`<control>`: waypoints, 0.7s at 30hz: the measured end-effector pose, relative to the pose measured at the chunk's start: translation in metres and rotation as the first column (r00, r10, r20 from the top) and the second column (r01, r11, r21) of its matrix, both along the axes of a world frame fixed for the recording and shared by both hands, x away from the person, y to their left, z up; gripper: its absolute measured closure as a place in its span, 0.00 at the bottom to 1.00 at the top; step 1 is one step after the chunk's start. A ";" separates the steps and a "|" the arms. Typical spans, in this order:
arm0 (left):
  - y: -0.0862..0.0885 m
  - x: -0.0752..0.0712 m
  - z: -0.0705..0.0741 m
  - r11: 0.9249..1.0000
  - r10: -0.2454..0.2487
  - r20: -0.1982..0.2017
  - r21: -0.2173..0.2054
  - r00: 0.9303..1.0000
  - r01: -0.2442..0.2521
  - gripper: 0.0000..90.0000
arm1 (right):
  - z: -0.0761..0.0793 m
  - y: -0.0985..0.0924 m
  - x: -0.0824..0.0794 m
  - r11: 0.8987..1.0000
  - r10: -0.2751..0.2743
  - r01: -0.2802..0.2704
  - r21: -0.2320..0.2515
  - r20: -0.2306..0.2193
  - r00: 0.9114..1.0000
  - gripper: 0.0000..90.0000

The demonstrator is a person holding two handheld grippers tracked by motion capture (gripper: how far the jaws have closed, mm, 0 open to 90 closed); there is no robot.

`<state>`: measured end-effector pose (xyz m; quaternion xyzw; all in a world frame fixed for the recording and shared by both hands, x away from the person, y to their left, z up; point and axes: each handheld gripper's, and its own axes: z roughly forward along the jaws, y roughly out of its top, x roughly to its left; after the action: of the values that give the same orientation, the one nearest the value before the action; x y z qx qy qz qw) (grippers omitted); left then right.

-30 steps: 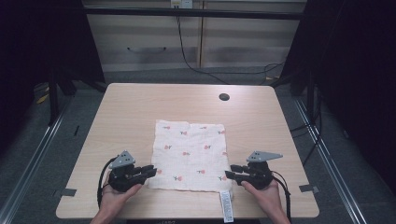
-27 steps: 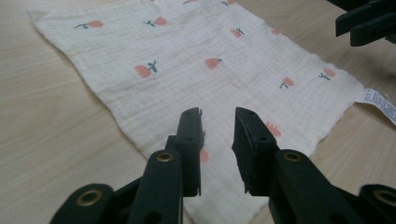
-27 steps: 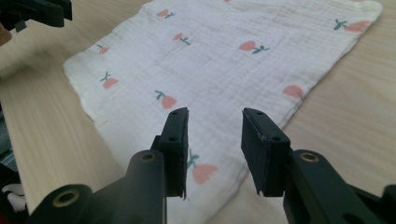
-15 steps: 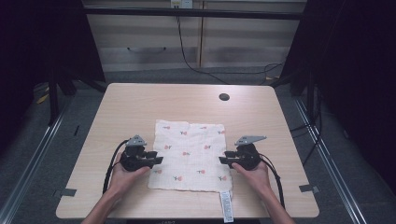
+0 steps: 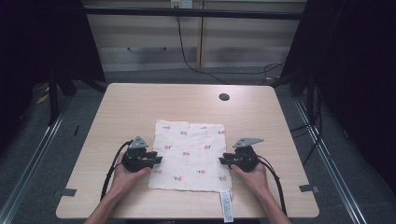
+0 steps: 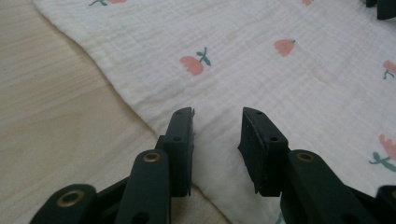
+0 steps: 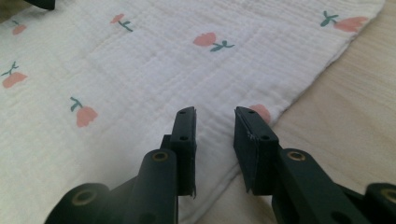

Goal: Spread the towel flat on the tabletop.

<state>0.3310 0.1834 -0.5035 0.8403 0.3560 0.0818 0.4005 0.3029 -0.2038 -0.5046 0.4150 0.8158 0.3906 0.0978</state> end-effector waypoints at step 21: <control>0.000 -0.011 -0.001 1.000 -0.020 -0.004 0.003 1.000 0.020 0.99 | 0.002 -0.010 -0.017 1.000 -0.003 0.003 -0.019 -0.020 1.000 0.99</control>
<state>0.3202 0.1830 -0.5049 0.8445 0.3485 0.0767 0.3993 0.2862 -0.2140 -0.5029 0.4192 0.8198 0.3786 0.0942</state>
